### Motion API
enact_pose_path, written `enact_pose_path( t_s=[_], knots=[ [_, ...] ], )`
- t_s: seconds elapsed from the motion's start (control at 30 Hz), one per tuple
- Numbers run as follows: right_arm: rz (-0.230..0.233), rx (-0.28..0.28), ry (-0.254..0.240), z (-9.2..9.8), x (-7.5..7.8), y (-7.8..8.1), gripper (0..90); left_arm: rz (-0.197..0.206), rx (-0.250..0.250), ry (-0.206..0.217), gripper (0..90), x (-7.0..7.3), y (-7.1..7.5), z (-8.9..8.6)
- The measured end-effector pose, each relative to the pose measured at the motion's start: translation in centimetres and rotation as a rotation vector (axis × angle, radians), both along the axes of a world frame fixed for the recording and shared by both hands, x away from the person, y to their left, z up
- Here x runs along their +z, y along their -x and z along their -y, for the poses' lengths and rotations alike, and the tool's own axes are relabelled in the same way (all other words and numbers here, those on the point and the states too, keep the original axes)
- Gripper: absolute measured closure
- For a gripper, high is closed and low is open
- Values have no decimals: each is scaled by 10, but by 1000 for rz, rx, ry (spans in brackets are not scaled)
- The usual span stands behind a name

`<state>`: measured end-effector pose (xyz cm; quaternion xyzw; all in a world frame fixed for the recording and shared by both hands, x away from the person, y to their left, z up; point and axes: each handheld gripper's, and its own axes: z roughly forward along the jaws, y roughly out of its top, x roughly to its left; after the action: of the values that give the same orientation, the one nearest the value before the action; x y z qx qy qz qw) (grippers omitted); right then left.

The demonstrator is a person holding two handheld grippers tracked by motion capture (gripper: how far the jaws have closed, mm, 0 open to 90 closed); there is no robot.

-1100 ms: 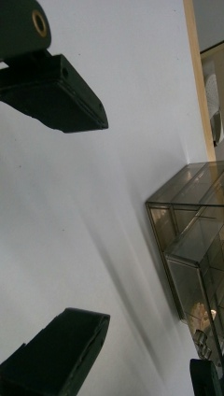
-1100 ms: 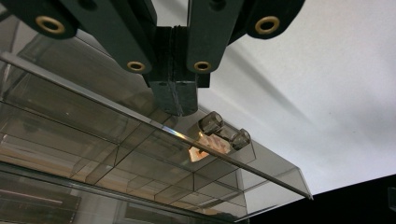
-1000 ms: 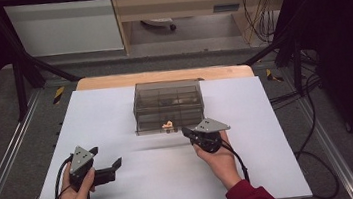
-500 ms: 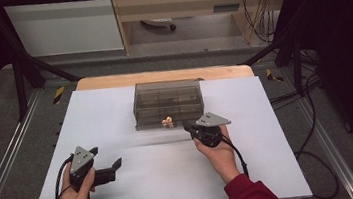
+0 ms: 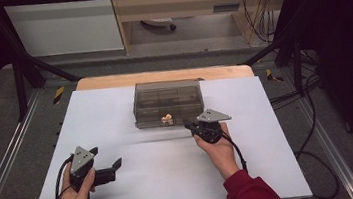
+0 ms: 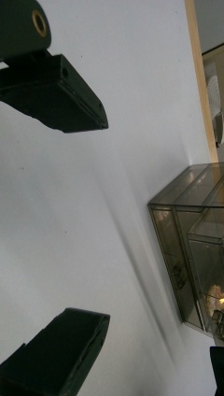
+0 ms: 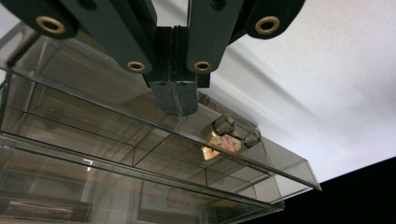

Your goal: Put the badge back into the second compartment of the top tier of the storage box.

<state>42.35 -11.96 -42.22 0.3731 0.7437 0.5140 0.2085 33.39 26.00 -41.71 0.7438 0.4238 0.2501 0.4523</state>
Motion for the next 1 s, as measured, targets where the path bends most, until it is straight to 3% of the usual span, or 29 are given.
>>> enact_pose_path(
  t_s=[0.47, 1.0],
  knots=[
    [3, -11, 26, -4, 6, -10, 900, 0, -2, 0, 69, 0, 0, 0],
    [-9, -34, 18, -6, 4, -18, 900, 1, -3, 1, 69, 0, 0, 0]
  ],
)
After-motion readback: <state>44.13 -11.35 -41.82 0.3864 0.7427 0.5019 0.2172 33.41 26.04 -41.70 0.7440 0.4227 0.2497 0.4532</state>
